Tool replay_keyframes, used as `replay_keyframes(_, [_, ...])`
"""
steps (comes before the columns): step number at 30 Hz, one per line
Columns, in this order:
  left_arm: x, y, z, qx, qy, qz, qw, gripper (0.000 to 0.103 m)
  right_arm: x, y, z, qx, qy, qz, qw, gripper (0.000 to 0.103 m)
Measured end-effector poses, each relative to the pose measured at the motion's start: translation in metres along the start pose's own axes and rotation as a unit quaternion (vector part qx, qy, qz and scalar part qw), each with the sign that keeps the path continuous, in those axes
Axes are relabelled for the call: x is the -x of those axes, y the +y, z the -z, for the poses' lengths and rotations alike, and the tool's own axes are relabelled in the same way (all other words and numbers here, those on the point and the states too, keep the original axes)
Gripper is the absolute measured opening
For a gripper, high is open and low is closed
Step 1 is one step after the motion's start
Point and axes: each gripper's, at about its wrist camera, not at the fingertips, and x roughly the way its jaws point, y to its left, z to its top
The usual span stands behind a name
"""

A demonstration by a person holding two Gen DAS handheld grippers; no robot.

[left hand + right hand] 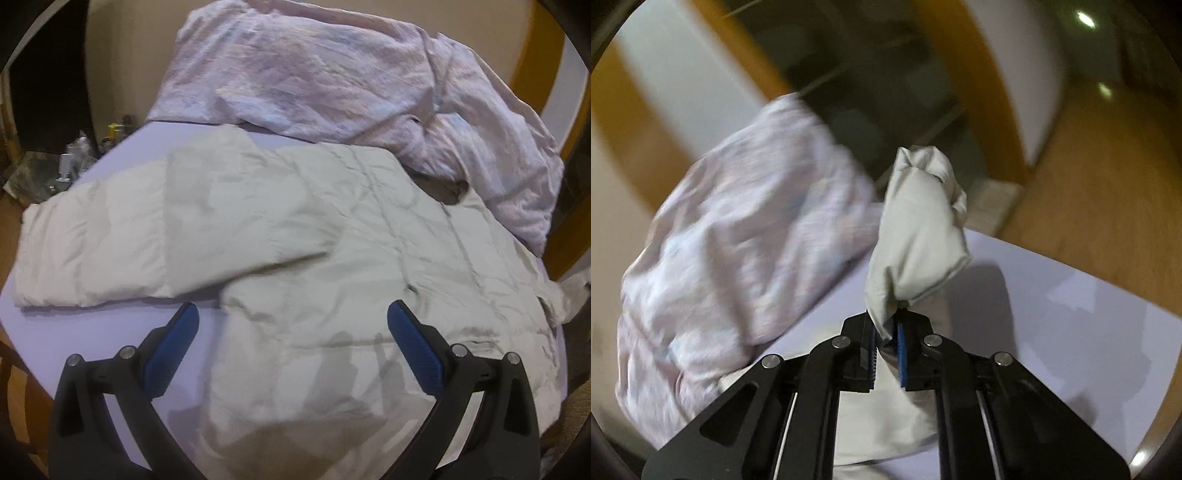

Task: Fold large clothes
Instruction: 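Grasp the jacket sleeve with the right gripper and fold it across the body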

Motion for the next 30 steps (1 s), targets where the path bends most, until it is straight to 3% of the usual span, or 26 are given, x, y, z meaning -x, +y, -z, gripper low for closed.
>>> replay_keyframes(3, [0.003,0.008,0.0,0.002,-0.015,-0.021,0.9997,0.101,0.007,0.058,0.014,0.052,0.014,-0.05,0.997,0.009])
replay_keyframes(7, [0.006,0.028,-0.001,0.024,-0.025,-0.018,0.9992,0.101,0.007,0.129,0.047,0.111,0.05,-0.111,0.986,0.009])
replay_keyframes(11, [0.01,0.043,-0.002,0.032,-0.043,-0.041,0.9977,0.101,0.011,0.205,0.101,0.18,0.089,-0.179,0.963,0.009])
replay_keyframes(13, [0.011,0.047,-0.002,0.025,-0.054,-0.067,0.996,0.101,0.01,0.228,0.12,0.198,0.112,-0.199,0.953,0.009])
replay_keyframes(16, [0.01,0.057,-0.001,0.031,-0.044,-0.07,0.996,0.101,0.002,0.262,0.159,0.22,0.159,-0.223,0.936,0.008])
replay_keyframes(25, [0.016,0.085,0.002,0.059,-0.044,-0.081,0.994,0.101,-0.037,0.295,0.258,0.273,0.251,-0.185,0.91,0.008])
replay_keyframes(30, [0.016,0.1,0.003,0.084,-0.038,-0.072,0.9931,0.101,-0.049,0.299,0.31,0.35,0.278,-0.133,0.885,0.011])
